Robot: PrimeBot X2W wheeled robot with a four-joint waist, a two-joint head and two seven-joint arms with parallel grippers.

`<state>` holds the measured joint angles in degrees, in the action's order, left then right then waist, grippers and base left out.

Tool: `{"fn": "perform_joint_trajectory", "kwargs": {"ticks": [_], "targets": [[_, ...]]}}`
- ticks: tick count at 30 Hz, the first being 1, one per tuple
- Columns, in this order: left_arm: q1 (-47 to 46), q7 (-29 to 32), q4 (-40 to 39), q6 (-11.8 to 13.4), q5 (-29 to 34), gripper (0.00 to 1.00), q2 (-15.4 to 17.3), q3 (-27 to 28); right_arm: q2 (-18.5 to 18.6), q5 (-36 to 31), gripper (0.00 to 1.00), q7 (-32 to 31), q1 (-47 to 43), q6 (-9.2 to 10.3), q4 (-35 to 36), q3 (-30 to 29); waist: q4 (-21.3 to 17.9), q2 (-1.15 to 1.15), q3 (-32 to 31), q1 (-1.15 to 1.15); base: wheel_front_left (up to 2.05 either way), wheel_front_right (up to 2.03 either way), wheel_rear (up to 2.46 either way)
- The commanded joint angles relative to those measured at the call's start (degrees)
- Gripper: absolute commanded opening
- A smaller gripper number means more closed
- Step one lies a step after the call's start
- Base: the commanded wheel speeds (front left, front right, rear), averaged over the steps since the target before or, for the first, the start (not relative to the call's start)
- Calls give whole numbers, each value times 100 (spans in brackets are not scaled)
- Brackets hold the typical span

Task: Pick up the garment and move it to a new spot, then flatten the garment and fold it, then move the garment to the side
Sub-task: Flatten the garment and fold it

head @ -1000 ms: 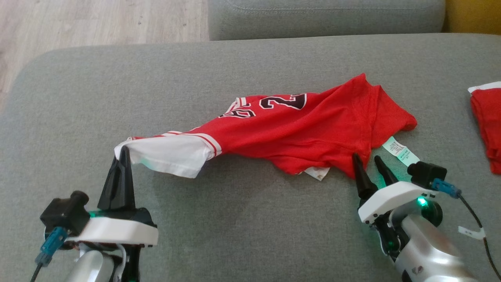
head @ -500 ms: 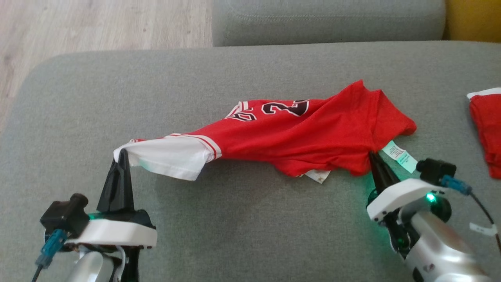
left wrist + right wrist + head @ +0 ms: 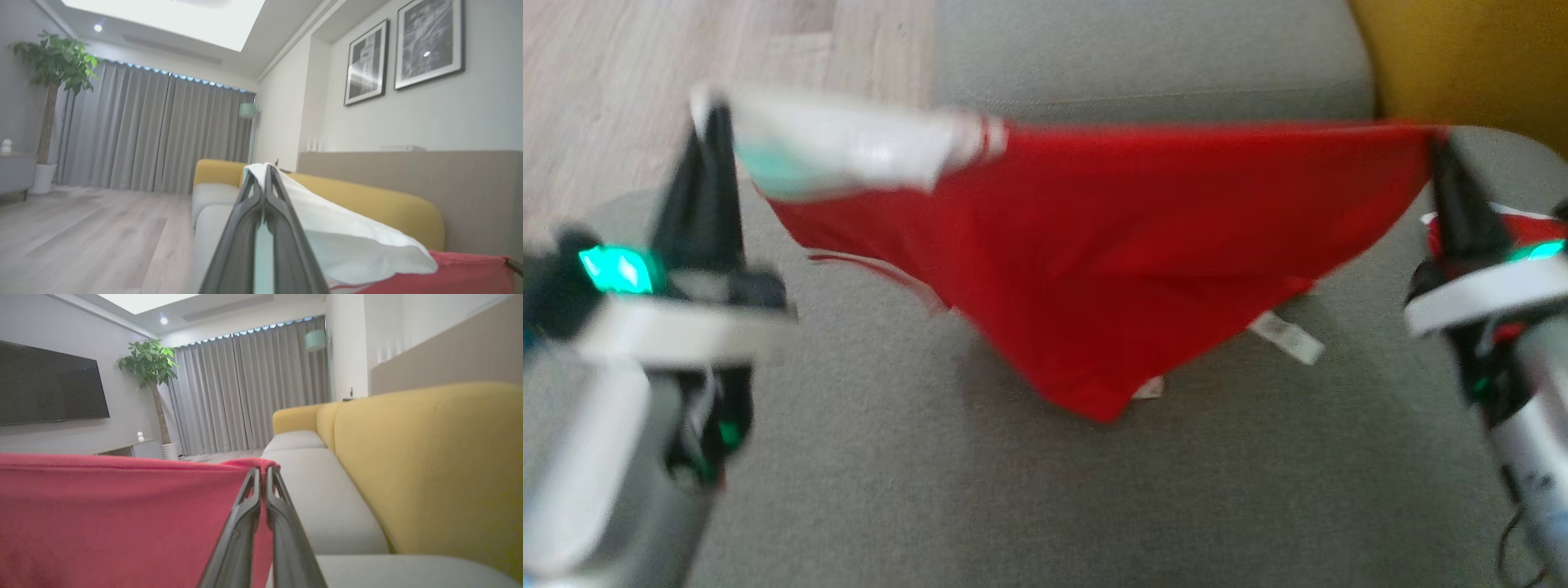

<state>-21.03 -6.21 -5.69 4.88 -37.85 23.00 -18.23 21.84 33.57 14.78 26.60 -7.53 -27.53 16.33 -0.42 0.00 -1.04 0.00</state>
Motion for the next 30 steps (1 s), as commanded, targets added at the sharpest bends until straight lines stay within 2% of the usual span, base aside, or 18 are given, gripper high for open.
{"fn": "perform_joint_trajectory", "kwargs": {"ticks": [1, 5, 9, 13, 19, 23, 26, 30], "targets": [[-598, 34, -246, -37, -25, 0, 223, 346, 173, -63, 0, 21, 355, 4, 279, -20, -97, 0, -88, 0, 0, 0, 0], [-1599, 262, -229, -133, -133, 0, 194, 420, 411, -143, 0, -78, 898, 4, 661, -176, -257, 0, -195, 0, 0, 0, 0], [-2450, 605, 249, -113, -145, 0, 208, 425, 500, -311, 0, -435, 1616, 4, 670, -243, -391, 0, -196, 0, 0, 0, 0], [-3177, 1022, 1036, -162, -72, 0, 217, 231, 474, -567, 0, -854, 2342, 4, 203, 43, -398, 0, -33, 0, 0, 0, 0], [-4249, 1499, 2473, -413, 67, 0, -38, -240, 444, -817, 0, -1108, 3366, 4, -855, 805, -208, 0, 617, 0, 0, 0, 0], [-5119, 1308, 3219, -566, 374, 0, -220, -461, 438, -803, 0, -902, 4100, 4, -1396, 1034, -96, 0, 1222, 0, 0, 0, 0], [-5794, 875, 3711, -654, 579, 0, -345, -498, 540, -950, 0, -527, 4616, 4, -1707, 1167, -36, 0, 1512, 0, 0, 0, 0], [-6301, 350, 4189, -914, 544, 0, -510, -479, 620, -1150, 0, -117, 5034, 4, -2031, 1173, 28, 0, 1710, 0, 0, 0, 0]]}}
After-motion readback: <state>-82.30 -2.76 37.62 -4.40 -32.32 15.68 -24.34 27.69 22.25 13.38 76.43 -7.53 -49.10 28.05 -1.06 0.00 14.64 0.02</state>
